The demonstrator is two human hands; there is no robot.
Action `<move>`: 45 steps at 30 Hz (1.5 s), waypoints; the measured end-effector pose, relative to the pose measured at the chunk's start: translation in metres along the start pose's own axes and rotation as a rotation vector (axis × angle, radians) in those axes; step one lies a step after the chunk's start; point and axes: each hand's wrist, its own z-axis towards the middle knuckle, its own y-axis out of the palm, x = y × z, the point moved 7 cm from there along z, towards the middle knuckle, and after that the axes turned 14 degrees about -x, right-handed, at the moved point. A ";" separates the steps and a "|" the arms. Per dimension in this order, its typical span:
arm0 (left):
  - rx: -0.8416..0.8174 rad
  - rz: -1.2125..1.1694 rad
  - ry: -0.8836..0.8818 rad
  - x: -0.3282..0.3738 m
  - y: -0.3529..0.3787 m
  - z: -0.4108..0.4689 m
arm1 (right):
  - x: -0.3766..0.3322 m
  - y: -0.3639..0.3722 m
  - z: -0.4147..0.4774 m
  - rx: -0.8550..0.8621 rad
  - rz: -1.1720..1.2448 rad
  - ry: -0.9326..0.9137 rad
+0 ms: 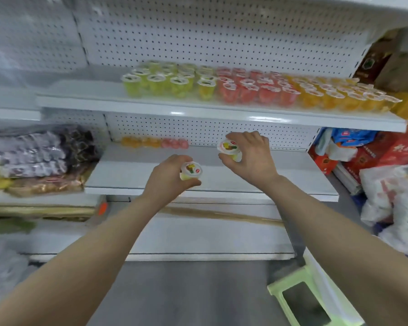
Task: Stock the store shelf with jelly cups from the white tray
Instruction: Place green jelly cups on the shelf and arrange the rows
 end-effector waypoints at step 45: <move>0.292 0.056 -0.162 -0.243 -0.269 0.257 | -0.098 0.156 0.515 -0.485 0.020 0.108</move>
